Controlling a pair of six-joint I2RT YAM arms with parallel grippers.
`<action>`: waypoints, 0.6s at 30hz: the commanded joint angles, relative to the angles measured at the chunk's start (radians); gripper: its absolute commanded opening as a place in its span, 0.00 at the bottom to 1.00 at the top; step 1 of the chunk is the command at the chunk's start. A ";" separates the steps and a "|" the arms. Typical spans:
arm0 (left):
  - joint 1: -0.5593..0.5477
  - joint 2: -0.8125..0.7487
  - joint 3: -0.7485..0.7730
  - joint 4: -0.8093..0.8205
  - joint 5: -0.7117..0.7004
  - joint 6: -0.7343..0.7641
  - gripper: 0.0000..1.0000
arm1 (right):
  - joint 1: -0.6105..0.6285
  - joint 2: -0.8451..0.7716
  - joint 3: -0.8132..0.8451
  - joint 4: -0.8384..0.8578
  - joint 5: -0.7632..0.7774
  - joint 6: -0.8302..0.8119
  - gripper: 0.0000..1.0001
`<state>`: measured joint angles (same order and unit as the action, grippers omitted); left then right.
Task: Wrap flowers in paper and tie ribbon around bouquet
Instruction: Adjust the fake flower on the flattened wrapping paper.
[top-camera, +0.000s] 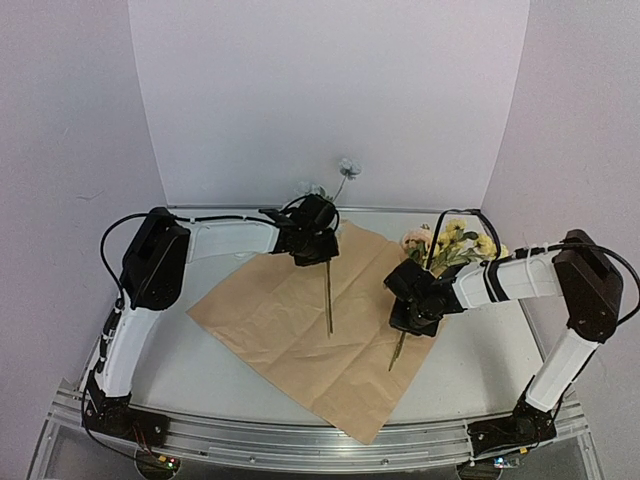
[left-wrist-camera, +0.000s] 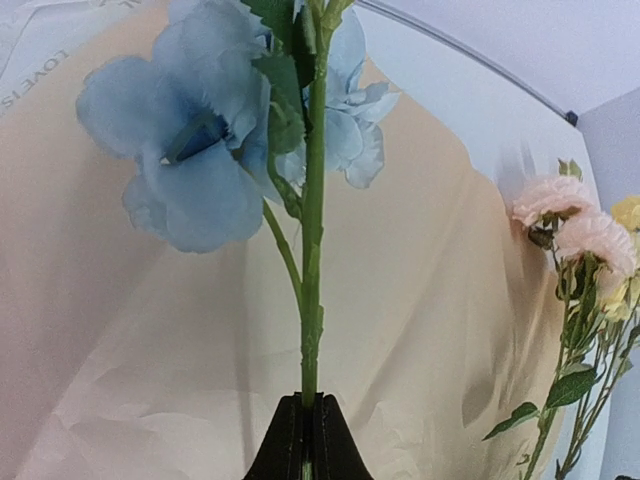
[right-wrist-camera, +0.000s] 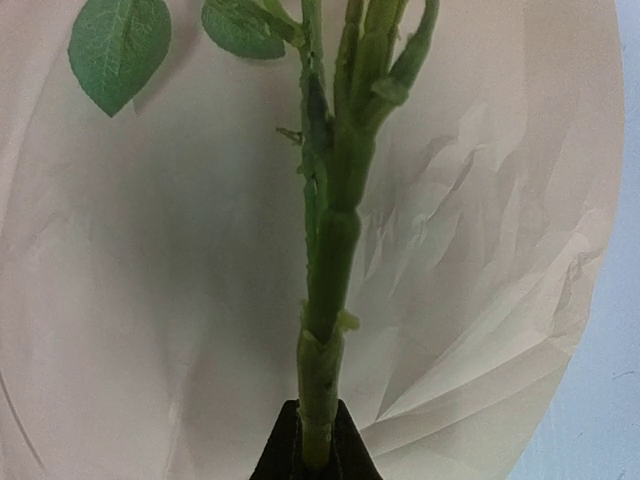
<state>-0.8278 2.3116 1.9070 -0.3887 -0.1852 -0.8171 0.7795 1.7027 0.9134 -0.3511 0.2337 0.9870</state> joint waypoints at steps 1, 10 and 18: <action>0.022 -0.100 -0.084 0.069 -0.075 -0.135 0.00 | 0.000 -0.010 -0.013 0.023 0.012 0.050 0.00; 0.045 -0.035 -0.117 0.056 -0.013 -0.221 0.00 | 0.013 -0.056 -0.010 0.021 0.032 0.059 0.00; 0.038 0.007 -0.117 0.060 0.026 -0.117 0.00 | 0.017 -0.131 0.134 -0.077 0.069 -0.091 0.00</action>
<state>-0.7809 2.2960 1.7714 -0.3563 -0.1817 -0.9920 0.7874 1.6466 0.9330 -0.3893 0.2264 0.9929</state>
